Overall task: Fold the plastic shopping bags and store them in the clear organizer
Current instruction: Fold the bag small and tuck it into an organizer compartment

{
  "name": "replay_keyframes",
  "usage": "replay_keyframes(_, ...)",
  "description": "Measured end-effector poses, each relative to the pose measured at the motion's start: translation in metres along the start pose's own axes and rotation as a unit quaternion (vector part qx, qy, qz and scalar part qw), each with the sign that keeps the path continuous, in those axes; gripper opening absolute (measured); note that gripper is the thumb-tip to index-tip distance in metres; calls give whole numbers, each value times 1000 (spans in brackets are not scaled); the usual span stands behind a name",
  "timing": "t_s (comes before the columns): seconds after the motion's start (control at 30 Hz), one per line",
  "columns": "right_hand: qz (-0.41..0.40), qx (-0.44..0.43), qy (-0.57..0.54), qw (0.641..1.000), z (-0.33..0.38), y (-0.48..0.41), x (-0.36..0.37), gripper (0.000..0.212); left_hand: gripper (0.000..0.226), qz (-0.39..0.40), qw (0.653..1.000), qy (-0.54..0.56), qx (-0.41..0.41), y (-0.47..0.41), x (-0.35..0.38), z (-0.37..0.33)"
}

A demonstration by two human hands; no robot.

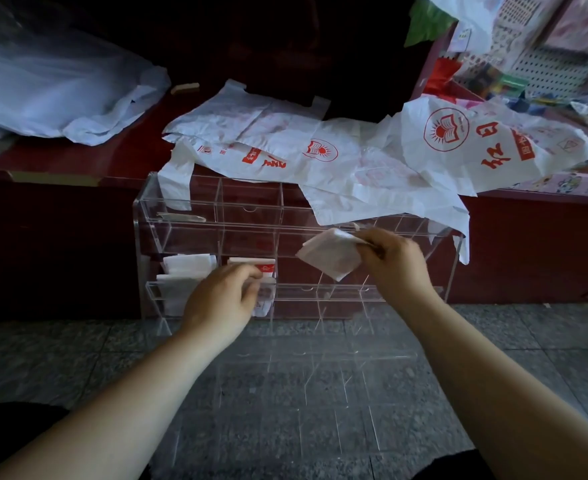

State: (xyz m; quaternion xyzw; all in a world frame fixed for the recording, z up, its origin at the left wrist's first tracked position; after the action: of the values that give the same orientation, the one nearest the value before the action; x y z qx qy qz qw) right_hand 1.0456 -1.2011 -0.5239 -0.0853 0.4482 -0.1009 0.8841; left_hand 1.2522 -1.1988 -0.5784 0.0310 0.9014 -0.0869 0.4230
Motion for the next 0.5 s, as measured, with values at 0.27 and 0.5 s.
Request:
replay_keyframes(0.27,50,-84,9,995,17,-14,25,27,22,-27,977,-126,170,0,3,10)
replay_keyframes(0.5,155,-85,47,983,11,-19,30,22,24,-31,979,-110,169,-1,5,17)
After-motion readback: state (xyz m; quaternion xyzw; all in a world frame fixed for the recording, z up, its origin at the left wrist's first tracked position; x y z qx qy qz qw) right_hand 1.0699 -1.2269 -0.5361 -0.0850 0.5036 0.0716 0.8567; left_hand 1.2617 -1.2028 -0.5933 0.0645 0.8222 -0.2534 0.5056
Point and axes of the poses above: each hand's wrist, its own y-axis away from the middle knuckle, its own x-axis out of the palm, z = x × y, the point moved 2 cm from there along -y, towards the middle knuckle, and after that the axes turned 2 degrees about z, right-handed, at the moved point
